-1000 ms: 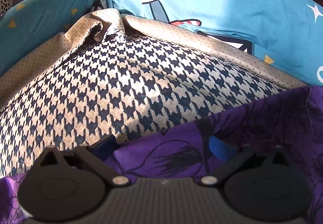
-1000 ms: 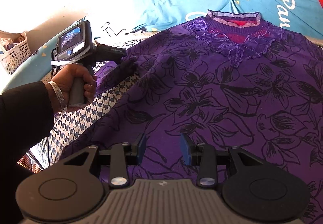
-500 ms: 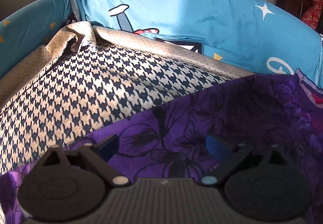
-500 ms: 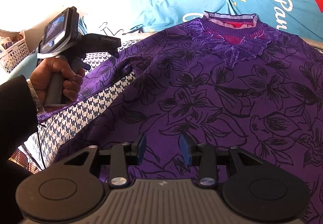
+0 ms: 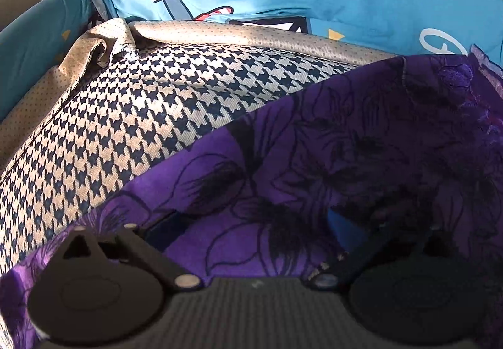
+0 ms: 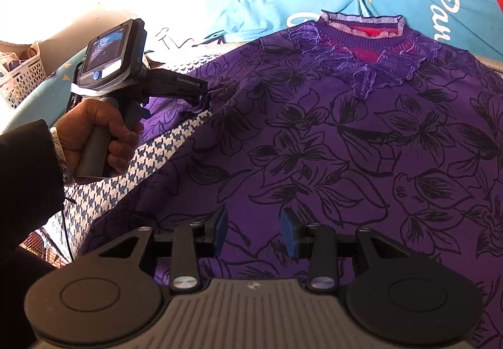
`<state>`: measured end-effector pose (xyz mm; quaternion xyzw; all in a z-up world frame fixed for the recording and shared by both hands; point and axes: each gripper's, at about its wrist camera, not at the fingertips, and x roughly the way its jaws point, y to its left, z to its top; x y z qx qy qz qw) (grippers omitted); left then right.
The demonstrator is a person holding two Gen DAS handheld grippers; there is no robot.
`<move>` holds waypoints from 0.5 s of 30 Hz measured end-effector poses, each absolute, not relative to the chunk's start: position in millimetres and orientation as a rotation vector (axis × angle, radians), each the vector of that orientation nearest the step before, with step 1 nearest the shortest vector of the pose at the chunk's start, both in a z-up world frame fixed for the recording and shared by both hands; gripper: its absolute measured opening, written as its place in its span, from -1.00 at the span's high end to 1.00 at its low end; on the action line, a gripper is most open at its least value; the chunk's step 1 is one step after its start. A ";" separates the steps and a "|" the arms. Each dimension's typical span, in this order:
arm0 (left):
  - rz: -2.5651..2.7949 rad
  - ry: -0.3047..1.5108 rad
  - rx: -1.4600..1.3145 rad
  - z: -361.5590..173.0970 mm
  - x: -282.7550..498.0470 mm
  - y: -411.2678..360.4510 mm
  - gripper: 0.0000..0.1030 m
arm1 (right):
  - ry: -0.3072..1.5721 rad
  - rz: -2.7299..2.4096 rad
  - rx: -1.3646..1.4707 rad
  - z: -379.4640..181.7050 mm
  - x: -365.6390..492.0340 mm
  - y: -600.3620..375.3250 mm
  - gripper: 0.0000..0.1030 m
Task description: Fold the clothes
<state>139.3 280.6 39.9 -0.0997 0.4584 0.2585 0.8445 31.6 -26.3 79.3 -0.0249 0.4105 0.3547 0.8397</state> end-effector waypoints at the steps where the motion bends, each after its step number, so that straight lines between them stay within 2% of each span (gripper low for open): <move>1: 0.554 0.971 -0.218 41.0 138.4 282.0 -0.99 | 0.868 0.752 -0.056 79.2 31.1 -26.1 0.28; 15: 0.429 0.902 -0.283 77.9 126.0 260.1 -0.99 | 0.798 0.807 -0.040 83.1 25.2 -16.7 0.28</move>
